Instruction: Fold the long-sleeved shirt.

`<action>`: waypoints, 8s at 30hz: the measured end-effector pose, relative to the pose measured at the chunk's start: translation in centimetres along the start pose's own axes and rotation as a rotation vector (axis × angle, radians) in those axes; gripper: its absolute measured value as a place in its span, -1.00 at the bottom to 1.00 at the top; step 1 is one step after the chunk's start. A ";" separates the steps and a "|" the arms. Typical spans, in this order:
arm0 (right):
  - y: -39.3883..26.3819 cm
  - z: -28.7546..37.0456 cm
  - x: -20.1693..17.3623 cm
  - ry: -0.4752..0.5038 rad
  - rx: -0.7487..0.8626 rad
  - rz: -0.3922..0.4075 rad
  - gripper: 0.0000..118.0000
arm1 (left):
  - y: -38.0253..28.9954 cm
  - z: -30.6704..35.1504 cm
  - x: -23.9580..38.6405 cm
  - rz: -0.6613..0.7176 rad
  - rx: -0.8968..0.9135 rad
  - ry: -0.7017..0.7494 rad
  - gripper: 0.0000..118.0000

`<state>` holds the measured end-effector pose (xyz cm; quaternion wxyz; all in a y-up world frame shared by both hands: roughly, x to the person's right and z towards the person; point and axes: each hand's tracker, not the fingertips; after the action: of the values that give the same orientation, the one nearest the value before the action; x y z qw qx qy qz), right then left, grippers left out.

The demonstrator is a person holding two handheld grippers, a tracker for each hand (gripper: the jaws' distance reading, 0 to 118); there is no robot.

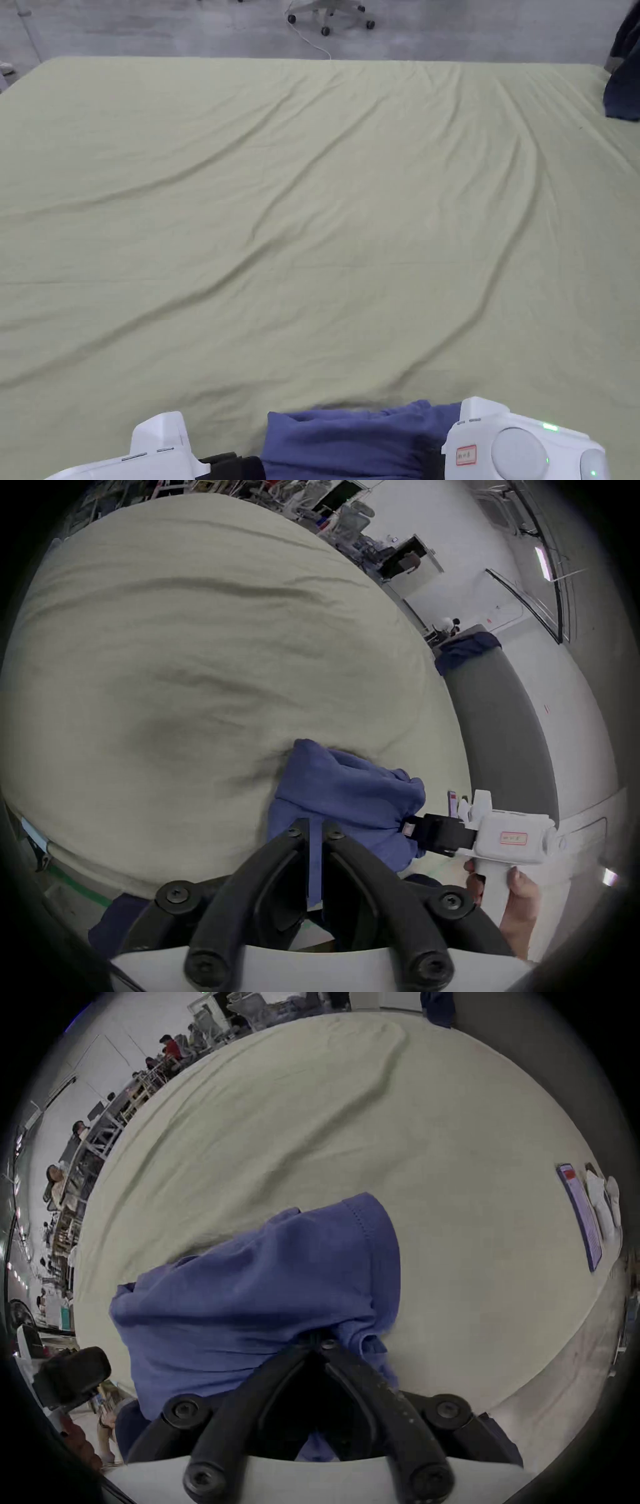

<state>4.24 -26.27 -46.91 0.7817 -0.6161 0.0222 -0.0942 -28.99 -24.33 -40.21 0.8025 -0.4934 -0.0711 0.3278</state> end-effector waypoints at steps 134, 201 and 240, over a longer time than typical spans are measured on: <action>-13.7 36.4 0.2 0.196 1.196 0.085 1.00 | -9.3 29.0 19.9 -0.583 1.148 0.255 1.00; -14.1 36.3 -0.8 0.173 1.122 0.118 1.00 | -9.4 28.8 20.6 -0.597 1.109 0.237 1.00; -14.5 35.8 -1.9 0.020 1.179 0.209 1.00 | -9.5 29.2 20.2 -0.596 1.110 0.245 1.00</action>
<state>6.06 5.18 -24.47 0.9967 -0.0719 0.0340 -0.0188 -21.70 6.63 -21.79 0.9975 0.0024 0.0672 0.0202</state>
